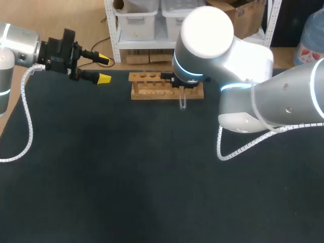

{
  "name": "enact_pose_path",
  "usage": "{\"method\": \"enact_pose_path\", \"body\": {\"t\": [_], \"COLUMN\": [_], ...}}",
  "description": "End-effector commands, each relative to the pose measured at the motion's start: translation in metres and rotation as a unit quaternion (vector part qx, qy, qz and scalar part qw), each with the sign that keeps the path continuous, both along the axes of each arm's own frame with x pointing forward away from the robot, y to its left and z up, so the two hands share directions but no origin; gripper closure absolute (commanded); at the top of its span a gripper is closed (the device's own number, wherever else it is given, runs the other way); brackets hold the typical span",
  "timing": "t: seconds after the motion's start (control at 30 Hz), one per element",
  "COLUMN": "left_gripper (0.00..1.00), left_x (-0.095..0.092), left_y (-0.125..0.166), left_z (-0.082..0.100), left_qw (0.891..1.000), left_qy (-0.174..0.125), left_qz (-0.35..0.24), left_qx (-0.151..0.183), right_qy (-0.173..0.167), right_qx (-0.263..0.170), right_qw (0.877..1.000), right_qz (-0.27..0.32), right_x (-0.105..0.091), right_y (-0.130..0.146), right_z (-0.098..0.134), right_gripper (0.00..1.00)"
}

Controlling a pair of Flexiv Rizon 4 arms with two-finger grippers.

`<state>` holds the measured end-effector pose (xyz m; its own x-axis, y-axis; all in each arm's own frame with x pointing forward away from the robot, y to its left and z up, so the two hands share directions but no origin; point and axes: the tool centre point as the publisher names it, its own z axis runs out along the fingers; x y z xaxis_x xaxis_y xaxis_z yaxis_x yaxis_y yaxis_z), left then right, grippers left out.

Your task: Grasp the test tube, adjust it, and insert it.

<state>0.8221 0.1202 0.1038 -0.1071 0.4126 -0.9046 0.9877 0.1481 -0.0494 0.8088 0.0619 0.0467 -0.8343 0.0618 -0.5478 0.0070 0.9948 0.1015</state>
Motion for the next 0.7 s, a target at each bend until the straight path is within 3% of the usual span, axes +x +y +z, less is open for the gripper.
{"method": "enact_pose_path", "body": {"t": [0.03, 0.7], "left_gripper": [0.0, 0.0], "left_x": [0.001, 0.001], "left_y": [0.0, 0.0], "left_z": [0.0, 0.0], "left_qw": [1.0, 1.0], "left_qy": [0.0, 0.0], "left_qz": [-0.001, -0.001], "left_qx": [0.0, 0.0], "right_qy": [0.005, 0.03], "right_qx": [0.001, 0.014], "right_qw": [1.0, 0.999], "right_qz": [0.001, 0.007], "right_x": [-0.001, -0.004], "right_y": [0.001, 0.005], "right_z": [-0.004, -0.019], "right_gripper": [1.0, 1.0]}}
